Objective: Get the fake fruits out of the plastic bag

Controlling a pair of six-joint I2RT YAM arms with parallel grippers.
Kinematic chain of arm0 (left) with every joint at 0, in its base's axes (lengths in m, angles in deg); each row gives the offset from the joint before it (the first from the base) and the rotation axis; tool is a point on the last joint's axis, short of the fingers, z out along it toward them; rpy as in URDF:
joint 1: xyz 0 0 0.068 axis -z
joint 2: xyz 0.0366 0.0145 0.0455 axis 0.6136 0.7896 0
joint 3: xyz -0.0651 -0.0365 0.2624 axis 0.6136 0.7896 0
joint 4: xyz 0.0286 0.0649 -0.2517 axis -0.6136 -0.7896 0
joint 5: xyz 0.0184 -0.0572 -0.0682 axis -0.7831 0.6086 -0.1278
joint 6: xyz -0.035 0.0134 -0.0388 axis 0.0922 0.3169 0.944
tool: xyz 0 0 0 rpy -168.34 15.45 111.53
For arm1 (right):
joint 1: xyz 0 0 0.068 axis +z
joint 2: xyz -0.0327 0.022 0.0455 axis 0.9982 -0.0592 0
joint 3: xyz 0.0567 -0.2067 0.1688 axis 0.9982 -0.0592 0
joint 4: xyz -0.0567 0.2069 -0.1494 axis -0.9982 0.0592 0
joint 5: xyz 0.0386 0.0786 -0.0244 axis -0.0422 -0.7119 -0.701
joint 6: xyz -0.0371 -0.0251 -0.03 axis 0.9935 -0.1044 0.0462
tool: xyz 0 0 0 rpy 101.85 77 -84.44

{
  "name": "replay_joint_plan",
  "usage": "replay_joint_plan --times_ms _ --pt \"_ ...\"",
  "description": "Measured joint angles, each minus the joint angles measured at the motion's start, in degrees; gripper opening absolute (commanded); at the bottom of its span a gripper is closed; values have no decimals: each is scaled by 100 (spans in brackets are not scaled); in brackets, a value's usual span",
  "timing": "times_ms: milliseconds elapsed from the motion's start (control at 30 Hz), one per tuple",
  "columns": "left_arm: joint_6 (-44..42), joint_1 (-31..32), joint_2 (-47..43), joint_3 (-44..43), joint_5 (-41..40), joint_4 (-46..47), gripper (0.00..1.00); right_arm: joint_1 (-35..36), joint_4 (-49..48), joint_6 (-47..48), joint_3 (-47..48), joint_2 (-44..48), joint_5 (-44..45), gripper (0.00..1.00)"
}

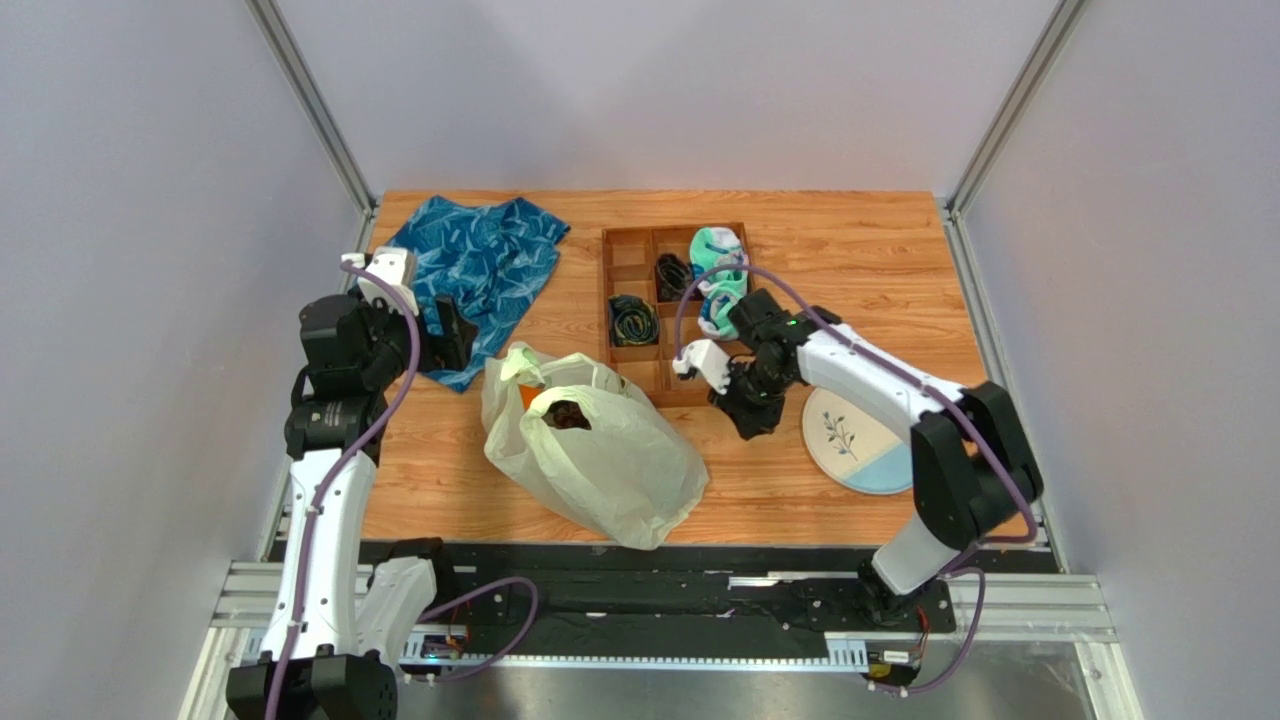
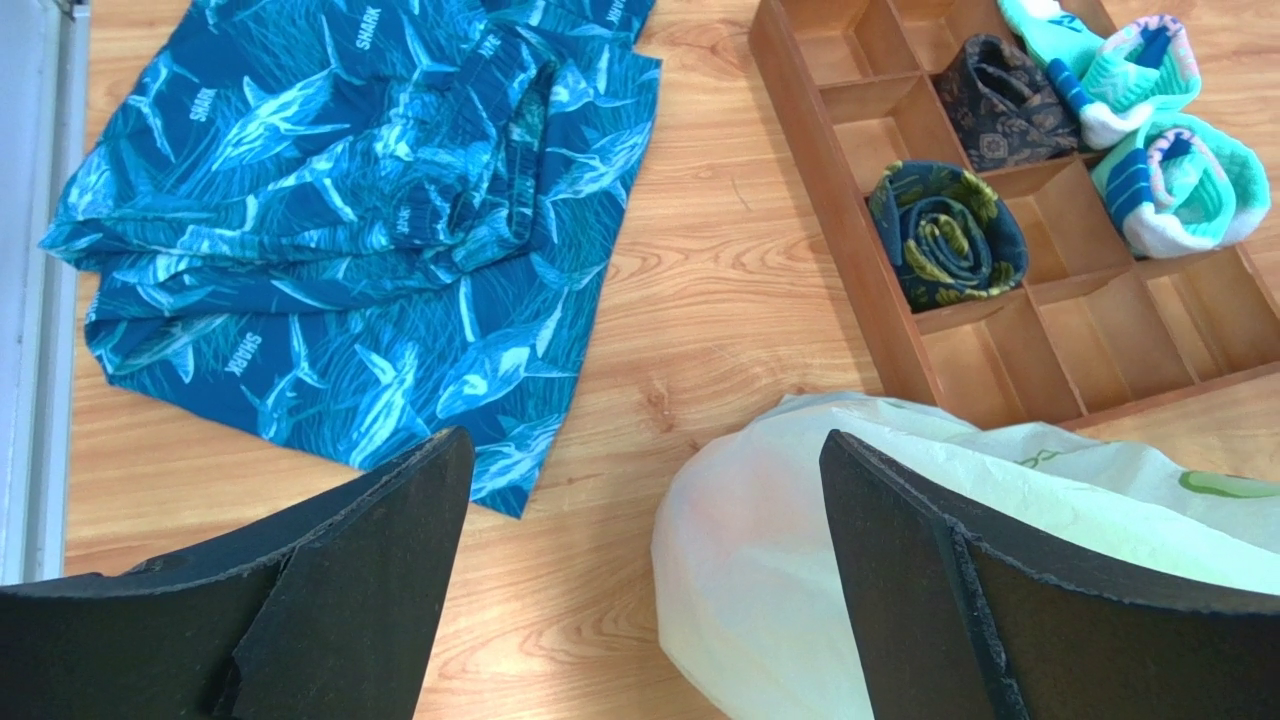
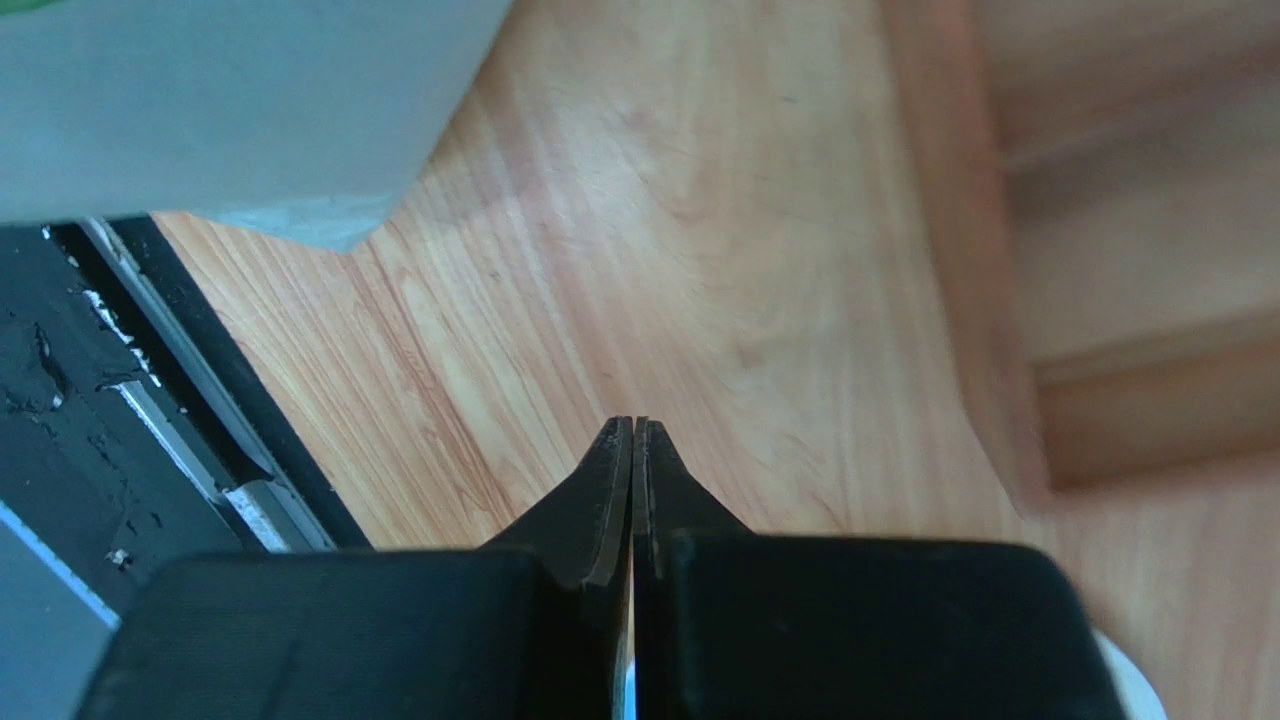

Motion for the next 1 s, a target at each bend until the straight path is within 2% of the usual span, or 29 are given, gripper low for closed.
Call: replay_joint_plan --times_ms 100,233,367,500,600,700,733,800,833,900,1000 --pt "2 -4 7 4 76 -2 93 208 15 -13 81 -551 52 0" --pt "2 -9 74 0 131 -4 92 -4 -214 -428 509 -1281 348 0" --pt "-2 -9 313 -107 151 -76 92 -470 -382 -1032 1617 -2039 807 0" --pt "4 -9 533 -243 251 -103 91 -844 -713 -1178 3123 -2883 1274 0" --pt "7 -9 632 -334 420 -179 96 -975 -315 -1220 3912 -3217 1250 0" --pt "-48 -9 634 -437 608 -404 97 -1012 -398 -1261 4072 -3141 1060 41" --pt "-109 -9 649 -553 682 -586 96 -1014 -365 -1333 4019 -3036 907 63" --pt "-365 -9 734 -949 868 -1029 96 -1010 -238 -1543 3720 -2608 542 77" --pt "-501 -11 824 -1283 990 -1384 98 -1008 -127 -1679 3567 -2328 339 88" --pt "-826 -13 944 -1993 1292 -1864 99 -994 66 -1958 3338 -1572 -138 100" --pt "-1379 -13 866 -2723 1681 -2465 99 -946 31 -2277 3327 -358 -824 100"
